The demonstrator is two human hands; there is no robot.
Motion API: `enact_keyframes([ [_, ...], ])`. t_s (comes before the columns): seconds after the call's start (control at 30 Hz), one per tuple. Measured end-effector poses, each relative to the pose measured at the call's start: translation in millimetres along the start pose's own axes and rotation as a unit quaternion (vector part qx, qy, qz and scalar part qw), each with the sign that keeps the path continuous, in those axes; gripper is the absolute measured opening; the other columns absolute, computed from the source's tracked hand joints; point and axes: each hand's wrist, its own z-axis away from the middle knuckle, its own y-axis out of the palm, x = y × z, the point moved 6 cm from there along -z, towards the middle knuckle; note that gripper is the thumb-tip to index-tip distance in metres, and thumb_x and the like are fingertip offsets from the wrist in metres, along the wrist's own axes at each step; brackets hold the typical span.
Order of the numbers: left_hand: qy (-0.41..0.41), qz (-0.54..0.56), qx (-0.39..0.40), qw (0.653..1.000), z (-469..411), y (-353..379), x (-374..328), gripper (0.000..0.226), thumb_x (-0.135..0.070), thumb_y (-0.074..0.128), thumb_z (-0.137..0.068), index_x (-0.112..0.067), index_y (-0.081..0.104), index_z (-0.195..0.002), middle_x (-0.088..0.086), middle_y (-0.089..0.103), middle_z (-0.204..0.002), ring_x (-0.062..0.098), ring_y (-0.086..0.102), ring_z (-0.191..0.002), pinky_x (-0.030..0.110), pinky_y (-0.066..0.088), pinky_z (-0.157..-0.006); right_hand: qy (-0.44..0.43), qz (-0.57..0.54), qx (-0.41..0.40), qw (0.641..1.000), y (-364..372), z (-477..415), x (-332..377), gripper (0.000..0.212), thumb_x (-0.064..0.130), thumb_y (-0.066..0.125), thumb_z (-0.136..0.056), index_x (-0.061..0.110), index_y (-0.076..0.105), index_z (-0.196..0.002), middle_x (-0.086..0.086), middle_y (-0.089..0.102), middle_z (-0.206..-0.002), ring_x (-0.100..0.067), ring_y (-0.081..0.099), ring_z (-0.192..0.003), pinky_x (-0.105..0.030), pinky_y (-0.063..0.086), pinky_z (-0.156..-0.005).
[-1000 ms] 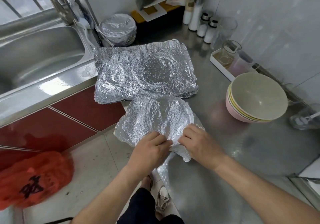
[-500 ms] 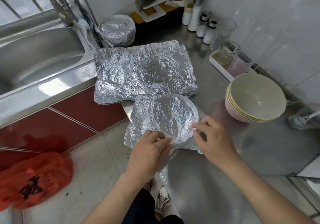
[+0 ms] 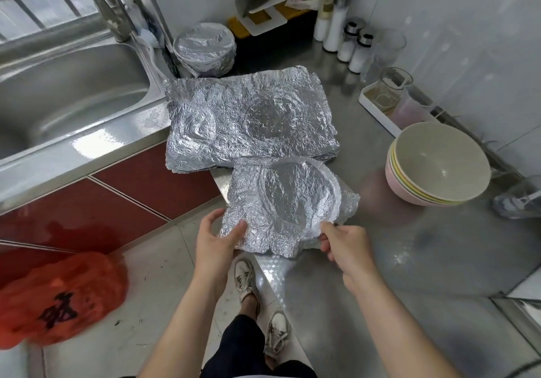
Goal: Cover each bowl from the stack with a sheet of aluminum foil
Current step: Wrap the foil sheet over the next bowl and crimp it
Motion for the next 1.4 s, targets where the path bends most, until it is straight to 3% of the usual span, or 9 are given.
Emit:
enact_keyframes([
  [0.1,-0.018,0.081,0.030,0.996,-2.3,-1.5,11.1,0.052,-0.012,0.077,-0.077,-0.032,0.057,-0.120,0.013,0.066,-0.120,0.016,0.068,-0.086,0.033,0.053,-0.068,-0.020,0.027,-0.018,0.999,-0.8,-2.8,4.8,0.039,0.013,0.063,-0.083,0.008,0.055,-0.046,-0.004,0.048,-0.043,-0.016,0.035,-0.043,-0.027,0.029,-0.050],
  [0.27,-0.059,0.068,0.081,0.993,2.0,-2.6,34.1,0.080,-0.038,0.096,-0.048,-0.042,0.060,-0.120,0.009,0.056,-0.137,0.028,0.061,-0.115,0.052,0.045,-0.103,-0.068,0.132,-0.009,0.989,-11.3,-7.0,19.7,0.032,0.011,0.062,-0.084,0.000,0.057,-0.054,0.006,0.042,-0.033,-0.003,0.033,-0.028,-0.019,0.024,-0.036],
  [0.37,-0.071,0.034,0.132,0.988,13.2,-0.6,33.3,0.094,-0.023,0.086,-0.060,-0.035,0.040,-0.141,0.011,0.066,-0.107,0.021,0.064,-0.099,0.040,0.047,-0.098,-0.089,0.216,0.020,0.972,-19.8,-16.2,30.5,0.030,0.016,0.063,-0.082,0.004,0.057,-0.055,0.001,0.047,-0.038,-0.011,0.034,-0.035,-0.024,0.025,-0.044],
  [0.5,0.123,-0.088,-0.021,0.988,22.3,-22.2,-12.4,0.078,-0.023,0.085,-0.071,-0.036,0.045,-0.137,-0.001,0.060,-0.108,0.014,0.060,-0.101,0.032,0.049,-0.091,-0.128,0.330,0.051,0.934,-33.2,-30.2,50.9,0.031,0.020,0.066,-0.077,0.012,0.048,-0.052,-0.007,0.045,-0.049,-0.017,0.034,-0.047,-0.027,0.024,-0.049],
  [0.63,0.458,-0.310,-0.032,0.833,47.7,18.5,-78.2,0.021,-0.014,0.074,-0.084,-0.020,0.074,-0.104,-0.009,0.067,-0.099,0.004,0.061,-0.090,0.021,0.050,-0.082,-0.118,0.426,0.090,0.892,-36.4,-42.7,64.8,0.026,0.023,0.066,-0.079,0.010,0.059,-0.058,-0.007,0.054,-0.054,-0.019,0.042,-0.050,-0.027,0.032,-0.050],
  [0.8,0.513,-0.487,0.207,0.676,50.6,99.7,-40.8,0.036,-0.048,0.055,-0.092,-0.019,0.073,-0.102,-0.005,0.069,-0.113,0.016,0.060,-0.109,0.033,0.053,-0.089,-0.111,0.417,0.069,0.900,-34.6,-42.2,67.8,0.037,0.026,0.065,-0.085,0.000,0.064,-0.059,0.001,0.054,-0.042,-0.009,0.042,-0.037,-0.022,0.031,-0.040],
  [1.17,0.530,-0.468,0.198,0.678,41.3,98.4,-38.4,0.035,-0.042,0.051,-0.095,-0.019,0.076,-0.087,-0.008,0.071,-0.092,0.012,0.061,-0.097,0.034,0.049,-0.087,0.051,0.136,0.140,0.979,-23.5,5.4,17.2,0.040,0.032,0.057,-0.095,0.003,0.061,-0.068,-0.004,0.056,-0.048,-0.010,0.043,-0.034,-0.016,0.025,-0.035],
  [1.27,0.543,-0.458,0.220,0.669,41.8,99.8,-42.4,0.033,-0.042,0.055,-0.093,-0.019,0.077,-0.087,-0.007,0.071,-0.094,0.011,0.060,-0.097,0.029,0.048,-0.087,-0.099,0.304,0.072,0.945,-38.3,6.8,31.4,0.052,0.046,0.058,-0.090,0.002,0.060,-0.062,-0.005,0.055,-0.050,-0.019,0.047,-0.045,-0.028,0.037,-0.048],
  [1.4,0.548,-0.468,0.227,0.655,39.7,101.6,-37.4,0.033,-0.048,0.056,-0.089,-0.022,0.076,-0.091,-0.008,0.071,-0.101,0.012,0.057,-0.104,0.025,0.045,-0.088,-0.420,0.411,0.046,0.808,-27.7,20.8,65.1,0.011,0.030,0.074,-0.080,0.021,0.072,-0.087,0.005,0.057,-0.083,-0.015,0.053,-0.081,-0.026,0.041,-0.072],
])
